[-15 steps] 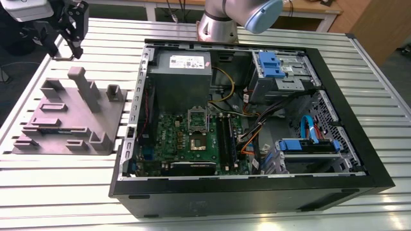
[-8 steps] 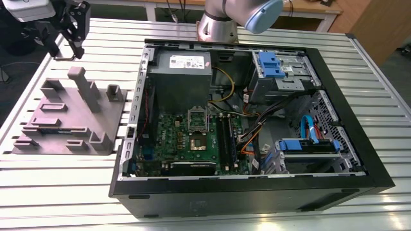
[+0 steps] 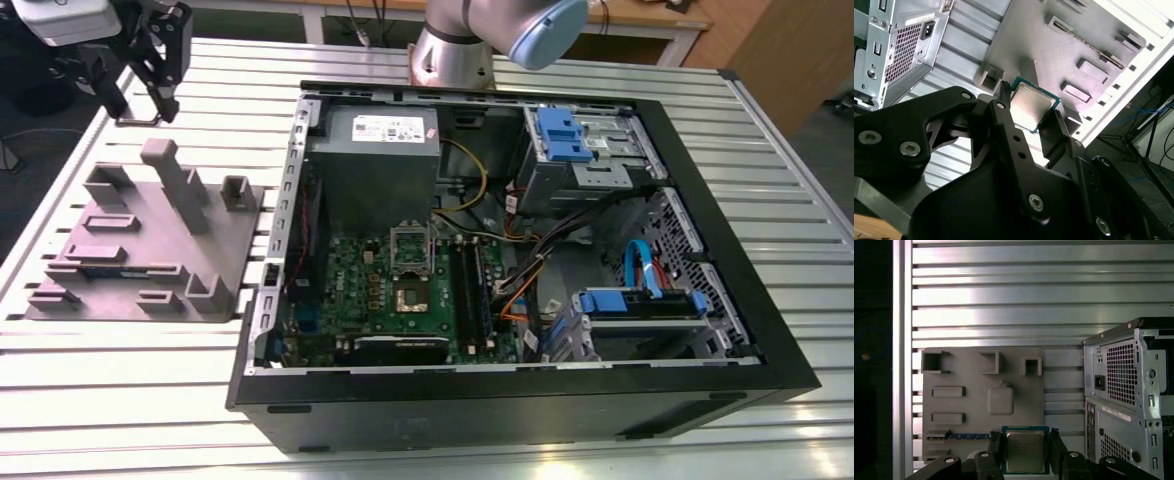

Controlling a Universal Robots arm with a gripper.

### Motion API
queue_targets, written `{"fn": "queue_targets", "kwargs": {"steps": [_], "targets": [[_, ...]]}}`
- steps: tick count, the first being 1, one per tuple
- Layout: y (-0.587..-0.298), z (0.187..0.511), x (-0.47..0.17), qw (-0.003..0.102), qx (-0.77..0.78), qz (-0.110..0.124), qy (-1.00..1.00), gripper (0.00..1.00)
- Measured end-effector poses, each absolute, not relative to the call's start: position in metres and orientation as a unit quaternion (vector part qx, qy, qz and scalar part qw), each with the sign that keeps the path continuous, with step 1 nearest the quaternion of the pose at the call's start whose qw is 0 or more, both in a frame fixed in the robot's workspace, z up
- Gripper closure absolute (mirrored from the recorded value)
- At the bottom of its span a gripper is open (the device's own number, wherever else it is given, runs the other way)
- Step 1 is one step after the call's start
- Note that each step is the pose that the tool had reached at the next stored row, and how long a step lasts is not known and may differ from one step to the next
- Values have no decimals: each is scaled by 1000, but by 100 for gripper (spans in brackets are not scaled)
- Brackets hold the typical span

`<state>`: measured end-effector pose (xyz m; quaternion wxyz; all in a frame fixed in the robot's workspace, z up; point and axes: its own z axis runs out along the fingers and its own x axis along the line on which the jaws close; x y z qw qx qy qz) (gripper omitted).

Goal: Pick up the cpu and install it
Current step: 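Pick up the cpu and move it towards the insertion slot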

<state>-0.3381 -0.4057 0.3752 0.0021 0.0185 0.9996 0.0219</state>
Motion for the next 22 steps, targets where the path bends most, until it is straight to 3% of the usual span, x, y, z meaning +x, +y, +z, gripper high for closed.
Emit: {"fn": "queue_targets", "kwargs": {"steps": [22], "targets": [[-406, 375, -332, 2, 18, 22, 1000, 53]]}}
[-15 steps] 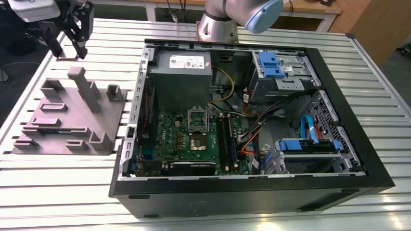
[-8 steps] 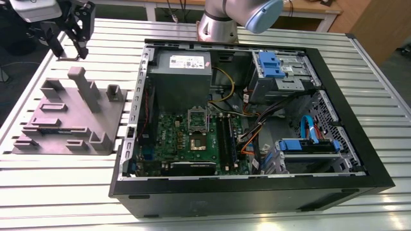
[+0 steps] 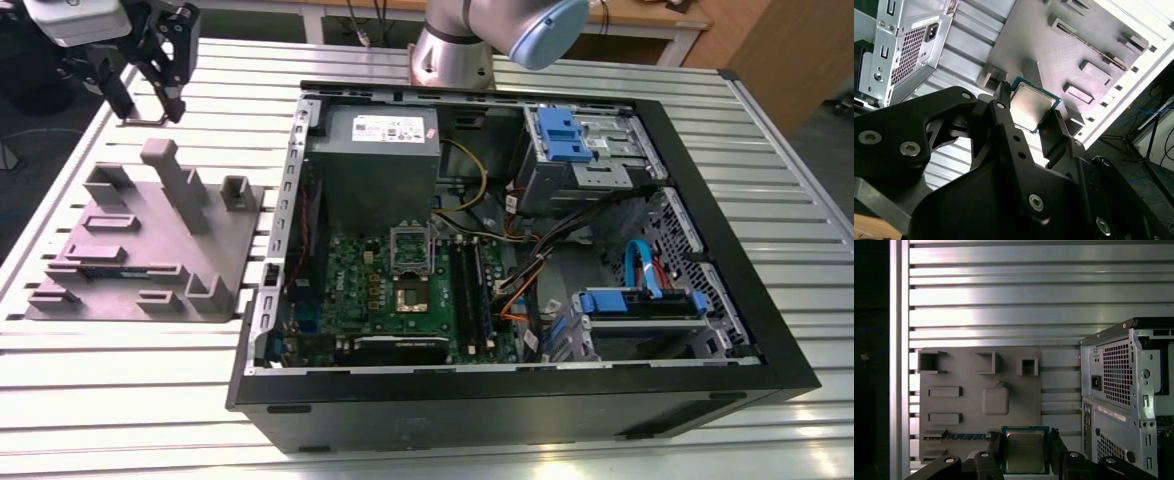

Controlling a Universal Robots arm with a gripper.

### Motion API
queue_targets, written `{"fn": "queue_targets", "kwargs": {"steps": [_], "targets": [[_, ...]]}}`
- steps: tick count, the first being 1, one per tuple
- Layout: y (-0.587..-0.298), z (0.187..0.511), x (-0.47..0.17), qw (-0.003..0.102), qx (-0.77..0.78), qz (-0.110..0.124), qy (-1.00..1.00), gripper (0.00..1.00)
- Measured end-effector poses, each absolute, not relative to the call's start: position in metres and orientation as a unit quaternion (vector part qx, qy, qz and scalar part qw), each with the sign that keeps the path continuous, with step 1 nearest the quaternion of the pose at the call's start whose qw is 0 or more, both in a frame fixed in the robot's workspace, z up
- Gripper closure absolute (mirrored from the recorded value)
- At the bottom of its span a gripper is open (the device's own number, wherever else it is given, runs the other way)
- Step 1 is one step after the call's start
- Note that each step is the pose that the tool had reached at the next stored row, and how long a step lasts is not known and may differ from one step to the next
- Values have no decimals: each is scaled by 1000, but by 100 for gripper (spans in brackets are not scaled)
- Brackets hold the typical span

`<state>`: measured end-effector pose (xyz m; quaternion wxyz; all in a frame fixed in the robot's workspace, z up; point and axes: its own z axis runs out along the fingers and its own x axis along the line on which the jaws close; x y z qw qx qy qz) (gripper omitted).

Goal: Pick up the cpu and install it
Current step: 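Pick up the cpu and move it towards the insertion slot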

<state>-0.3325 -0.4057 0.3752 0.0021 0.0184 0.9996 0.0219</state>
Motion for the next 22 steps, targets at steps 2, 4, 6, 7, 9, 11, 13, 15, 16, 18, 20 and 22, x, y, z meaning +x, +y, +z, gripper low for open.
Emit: {"fn": "queue_targets", "kwargs": {"steps": [2, 4, 6, 7, 9, 11, 13, 15, 16, 18, 20, 22], "targets": [[-406, 375, -332, 2, 18, 22, 1000, 53], [-406, 375, -331, 2, 18, 22, 1000, 53], [-406, 375, -330, 2, 18, 22, 1000, 53], [-406, 375, -330, 2, 18, 22, 1000, 53], [-406, 375, -330, 2, 18, 22, 1000, 53], [-406, 375, -329, 2, 18, 22, 1000, 53], [-406, 375, -329, 2, 18, 22, 1000, 53], [-406, 375, -328, 2, 18, 22, 1000, 53], [-406, 375, -328, 2, 18, 22, 1000, 53], [-406, 375, -327, 2, 18, 22, 1000, 53], [-406, 375, -327, 2, 18, 22, 1000, 53], [-406, 375, -326, 2, 18, 22, 1000, 53]]}}
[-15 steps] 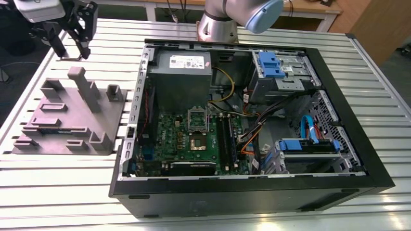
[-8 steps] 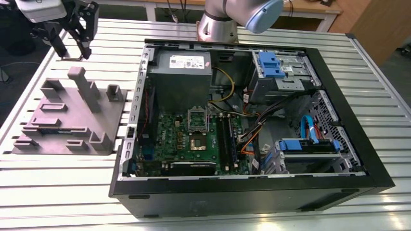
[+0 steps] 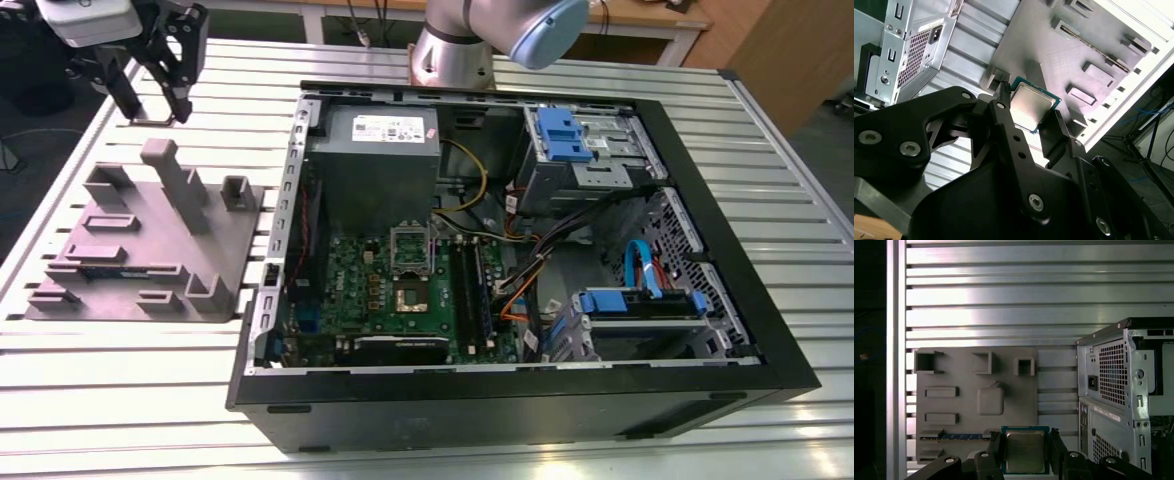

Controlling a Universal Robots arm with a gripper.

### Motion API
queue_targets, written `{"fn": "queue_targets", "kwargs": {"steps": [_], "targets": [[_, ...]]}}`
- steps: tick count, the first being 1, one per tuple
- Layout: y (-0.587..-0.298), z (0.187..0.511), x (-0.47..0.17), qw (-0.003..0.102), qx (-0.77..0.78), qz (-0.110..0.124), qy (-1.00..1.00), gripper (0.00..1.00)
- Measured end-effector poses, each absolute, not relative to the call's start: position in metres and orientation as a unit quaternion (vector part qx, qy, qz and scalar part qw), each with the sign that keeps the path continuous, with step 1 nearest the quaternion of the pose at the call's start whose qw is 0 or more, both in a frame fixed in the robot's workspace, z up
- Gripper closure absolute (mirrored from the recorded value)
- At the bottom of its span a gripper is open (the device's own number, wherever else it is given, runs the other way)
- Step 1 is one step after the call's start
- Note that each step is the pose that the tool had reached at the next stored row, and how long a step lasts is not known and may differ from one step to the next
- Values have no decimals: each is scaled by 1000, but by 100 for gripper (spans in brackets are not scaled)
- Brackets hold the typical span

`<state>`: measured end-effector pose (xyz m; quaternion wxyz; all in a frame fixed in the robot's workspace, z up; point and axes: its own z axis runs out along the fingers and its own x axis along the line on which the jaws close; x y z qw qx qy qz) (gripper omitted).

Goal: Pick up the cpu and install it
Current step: 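Pick up the cpu and move it towards the insertion slot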

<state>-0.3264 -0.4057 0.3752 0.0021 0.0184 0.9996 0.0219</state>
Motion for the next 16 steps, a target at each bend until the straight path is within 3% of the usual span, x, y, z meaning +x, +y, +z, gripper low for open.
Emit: {"fn": "queue_targets", "kwargs": {"steps": [16], "targets": [[-406, 375, -323, 2, 18, 22, 1000, 53]]}}
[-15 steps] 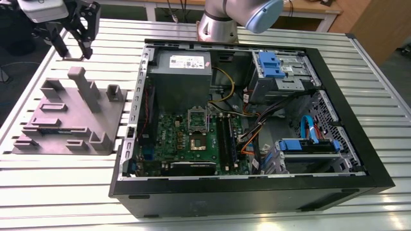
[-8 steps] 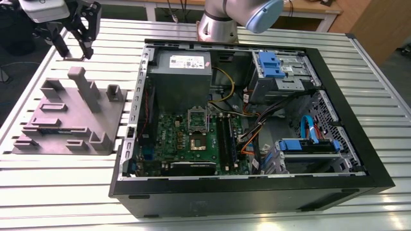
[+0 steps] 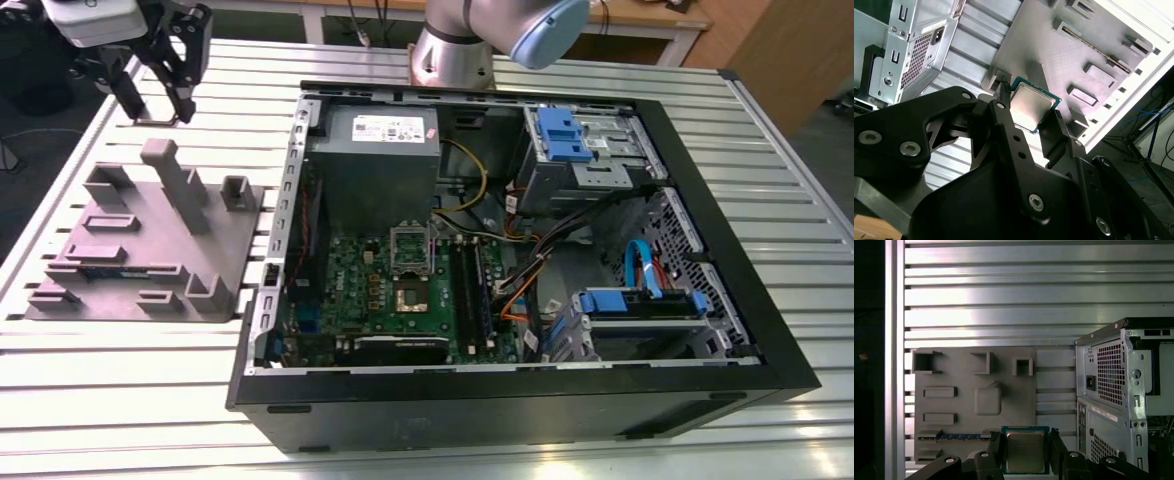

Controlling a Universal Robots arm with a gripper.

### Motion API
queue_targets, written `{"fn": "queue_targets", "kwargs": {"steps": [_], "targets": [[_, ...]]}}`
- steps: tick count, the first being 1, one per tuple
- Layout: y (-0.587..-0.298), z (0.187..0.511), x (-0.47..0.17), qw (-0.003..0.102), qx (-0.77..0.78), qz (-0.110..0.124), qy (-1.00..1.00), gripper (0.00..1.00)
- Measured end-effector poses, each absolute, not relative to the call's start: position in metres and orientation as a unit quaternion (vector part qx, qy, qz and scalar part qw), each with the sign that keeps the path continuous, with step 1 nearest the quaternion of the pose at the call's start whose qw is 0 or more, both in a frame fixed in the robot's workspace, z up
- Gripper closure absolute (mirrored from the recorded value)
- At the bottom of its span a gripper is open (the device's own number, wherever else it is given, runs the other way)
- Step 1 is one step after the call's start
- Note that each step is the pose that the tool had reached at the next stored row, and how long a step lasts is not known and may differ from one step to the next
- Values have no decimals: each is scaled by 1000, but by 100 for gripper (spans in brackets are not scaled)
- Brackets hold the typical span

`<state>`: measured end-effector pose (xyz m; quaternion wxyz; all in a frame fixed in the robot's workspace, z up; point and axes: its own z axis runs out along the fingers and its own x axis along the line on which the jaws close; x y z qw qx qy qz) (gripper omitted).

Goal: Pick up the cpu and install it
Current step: 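Pick up the cpu and move it towards the insertion slot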

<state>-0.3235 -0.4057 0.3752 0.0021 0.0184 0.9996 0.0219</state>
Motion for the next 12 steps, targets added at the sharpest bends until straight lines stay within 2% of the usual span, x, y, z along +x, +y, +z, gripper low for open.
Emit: {"fn": "queue_targets", "kwargs": {"steps": [12], "targets": [[-406, 375, -321, 2, 18, 22, 1000, 53]]}}
